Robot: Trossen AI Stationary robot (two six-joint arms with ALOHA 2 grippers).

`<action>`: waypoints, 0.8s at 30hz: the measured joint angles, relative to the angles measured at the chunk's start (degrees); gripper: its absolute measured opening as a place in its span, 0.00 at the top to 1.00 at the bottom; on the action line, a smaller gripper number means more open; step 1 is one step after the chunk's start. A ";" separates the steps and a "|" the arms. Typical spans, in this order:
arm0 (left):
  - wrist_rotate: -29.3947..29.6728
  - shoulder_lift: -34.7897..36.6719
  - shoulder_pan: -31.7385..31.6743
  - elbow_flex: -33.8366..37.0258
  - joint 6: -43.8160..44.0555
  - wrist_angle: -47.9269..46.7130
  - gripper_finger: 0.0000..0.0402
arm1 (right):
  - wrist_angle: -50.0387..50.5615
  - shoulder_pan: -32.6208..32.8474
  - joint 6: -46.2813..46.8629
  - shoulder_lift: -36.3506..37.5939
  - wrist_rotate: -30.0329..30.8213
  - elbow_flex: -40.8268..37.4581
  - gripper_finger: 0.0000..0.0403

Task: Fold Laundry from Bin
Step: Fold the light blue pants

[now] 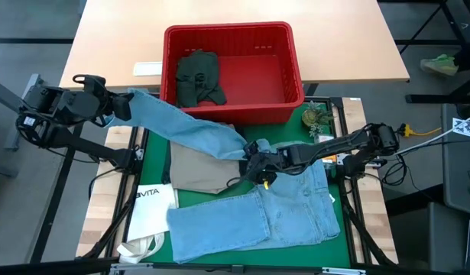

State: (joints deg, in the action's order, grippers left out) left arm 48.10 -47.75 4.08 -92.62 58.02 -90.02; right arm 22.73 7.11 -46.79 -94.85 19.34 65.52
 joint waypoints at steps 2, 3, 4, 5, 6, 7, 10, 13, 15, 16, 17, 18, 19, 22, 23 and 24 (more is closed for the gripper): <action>0.00 0.00 0.00 0.00 0.00 0.00 0.97 | -2.15 0.00 -0.13 0.00 2.83 -1.67 0.41; 0.00 0.00 0.00 0.00 0.00 0.00 0.97 | -2.70 0.00 -0.12 0.00 4.51 -2.15 0.41; 0.00 0.00 0.00 0.00 0.00 0.00 0.97 | -3.24 -0.01 -0.12 0.00 6.21 -2.40 0.41; 0.00 0.00 0.00 0.00 0.00 0.00 0.97 | -3.40 -0.17 -0.09 0.00 7.68 -2.43 0.41; 0.00 0.00 0.00 0.00 0.02 0.00 0.97 | -3.37 -0.48 -0.07 0.00 8.40 -2.43 0.41; 0.00 0.00 0.00 0.00 0.01 0.00 0.97 | -3.33 -0.84 -0.06 0.00 8.32 -2.43 0.41; 0.00 0.00 0.00 0.00 0.02 0.00 0.97 | -3.22 -2.17 0.35 0.00 6.94 -2.43 0.41; 0.00 0.00 0.02 0.00 0.02 0.00 0.97 | -3.20 -3.65 2.06 0.00 6.60 -2.43 0.41; 0.00 0.00 0.00 0.01 0.02 0.00 0.97 | -3.18 -4.49 3.17 0.00 6.60 -2.43 0.42; 0.00 0.00 0.01 0.01 0.00 0.01 0.97 | -3.13 -4.83 3.33 0.00 6.60 -2.43 0.43; 0.00 0.00 0.02 0.02 0.00 0.00 0.97 | -2.97 -5.13 3.41 0.00 6.58 -2.43 0.44; 0.00 0.00 0.00 0.02 0.00 0.00 0.97 | -2.78 -5.44 3.46 0.00 6.58 -2.43 0.47; 0.00 0.00 0.01 0.02 0.00 0.00 0.97 | -2.74 -5.44 3.49 0.00 6.60 -2.43 0.50; 0.00 0.00 0.01 0.02 0.00 0.00 0.97 | -2.79 -5.41 4.37 0.00 6.58 -2.43 0.64; 0.00 0.00 0.01 0.02 -0.02 0.00 0.97 | -2.78 -5.31 4.58 0.00 6.58 -2.43 0.69; 0.00 0.00 0.02 0.02 -0.02 0.00 0.97 | -2.77 -5.29 4.61 0.00 6.60 -2.43 0.75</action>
State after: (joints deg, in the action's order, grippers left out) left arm 48.10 -47.75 4.10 -92.60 58.00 -90.02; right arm 19.96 1.83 -42.18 -94.85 25.93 63.09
